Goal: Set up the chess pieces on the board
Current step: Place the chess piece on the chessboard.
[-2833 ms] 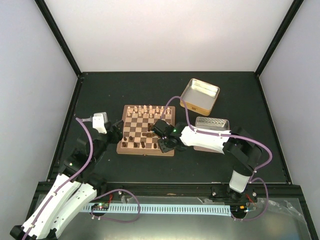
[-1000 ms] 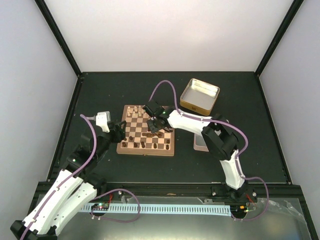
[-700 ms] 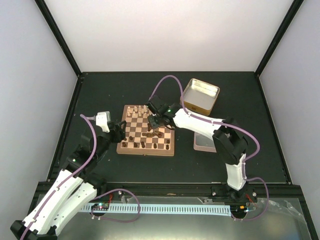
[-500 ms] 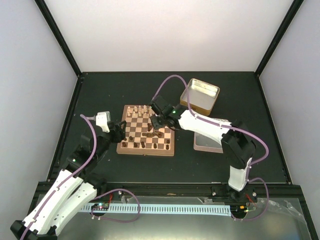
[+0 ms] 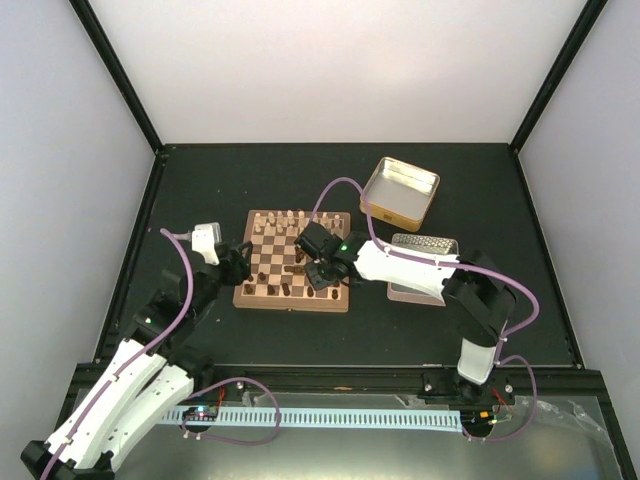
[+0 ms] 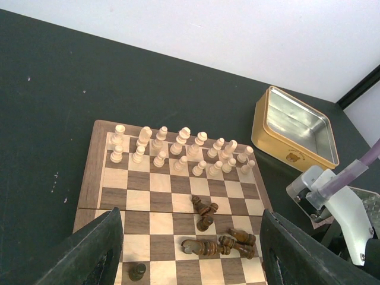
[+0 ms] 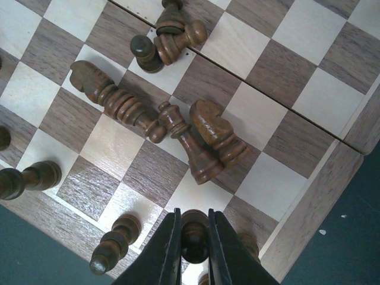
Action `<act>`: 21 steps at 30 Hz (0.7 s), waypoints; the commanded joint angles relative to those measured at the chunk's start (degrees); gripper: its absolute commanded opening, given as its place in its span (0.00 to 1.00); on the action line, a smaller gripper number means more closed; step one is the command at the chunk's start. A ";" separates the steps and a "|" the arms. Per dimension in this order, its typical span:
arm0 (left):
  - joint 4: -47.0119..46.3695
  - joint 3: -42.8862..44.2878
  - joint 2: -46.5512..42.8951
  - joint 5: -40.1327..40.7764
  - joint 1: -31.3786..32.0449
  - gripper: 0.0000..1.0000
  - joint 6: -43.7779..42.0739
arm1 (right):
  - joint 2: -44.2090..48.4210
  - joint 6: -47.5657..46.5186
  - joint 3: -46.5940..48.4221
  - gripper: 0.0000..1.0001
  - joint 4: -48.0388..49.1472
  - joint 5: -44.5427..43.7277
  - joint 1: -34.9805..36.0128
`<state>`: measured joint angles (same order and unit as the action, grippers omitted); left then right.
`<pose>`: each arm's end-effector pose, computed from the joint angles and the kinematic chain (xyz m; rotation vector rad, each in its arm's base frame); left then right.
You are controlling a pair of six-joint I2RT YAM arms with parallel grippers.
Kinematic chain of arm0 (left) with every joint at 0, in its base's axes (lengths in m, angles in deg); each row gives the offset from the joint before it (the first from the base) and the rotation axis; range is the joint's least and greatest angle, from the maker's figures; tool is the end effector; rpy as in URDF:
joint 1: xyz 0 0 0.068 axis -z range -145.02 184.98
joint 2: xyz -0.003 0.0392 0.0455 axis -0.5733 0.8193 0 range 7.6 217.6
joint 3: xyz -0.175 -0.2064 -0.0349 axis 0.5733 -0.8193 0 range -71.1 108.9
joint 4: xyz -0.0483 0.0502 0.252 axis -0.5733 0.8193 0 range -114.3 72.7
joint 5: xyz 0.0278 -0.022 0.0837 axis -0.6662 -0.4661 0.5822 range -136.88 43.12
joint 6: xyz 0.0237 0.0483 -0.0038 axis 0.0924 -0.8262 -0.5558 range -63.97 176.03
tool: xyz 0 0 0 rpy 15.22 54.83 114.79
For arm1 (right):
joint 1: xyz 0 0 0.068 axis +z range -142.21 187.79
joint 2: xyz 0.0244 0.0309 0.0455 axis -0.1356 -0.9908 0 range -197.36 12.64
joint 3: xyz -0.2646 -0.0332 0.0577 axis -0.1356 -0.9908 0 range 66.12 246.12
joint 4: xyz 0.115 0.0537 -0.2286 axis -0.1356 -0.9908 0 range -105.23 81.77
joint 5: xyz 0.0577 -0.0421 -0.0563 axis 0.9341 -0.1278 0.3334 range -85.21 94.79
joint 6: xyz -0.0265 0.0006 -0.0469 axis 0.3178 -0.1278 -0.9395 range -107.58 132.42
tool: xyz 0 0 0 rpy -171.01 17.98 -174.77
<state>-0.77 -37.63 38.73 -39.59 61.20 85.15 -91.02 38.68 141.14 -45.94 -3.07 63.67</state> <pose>0.1260 -0.0571 0.2804 -0.1359 1.9681 -0.5156 0.2115 0.3035 0.2053 -0.6603 2.6514 0.2343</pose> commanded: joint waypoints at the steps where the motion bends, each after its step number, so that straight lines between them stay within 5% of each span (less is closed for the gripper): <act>1: -1.12 0.10 -0.50 -0.52 -0.47 0.65 -0.01 | -1.15 1.00 0.51 0.10 0.14 -0.05 0.02; 21: -0.75 -0.16 -0.90 -0.28 -0.50 0.65 -0.01 | -6.06 0.09 1.48 0.14 1.33 0.56 0.11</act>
<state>-0.77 -37.63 38.67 -39.59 61.18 85.15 -95.79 38.86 141.69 -45.11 -2.19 63.65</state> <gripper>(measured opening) 0.649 0.130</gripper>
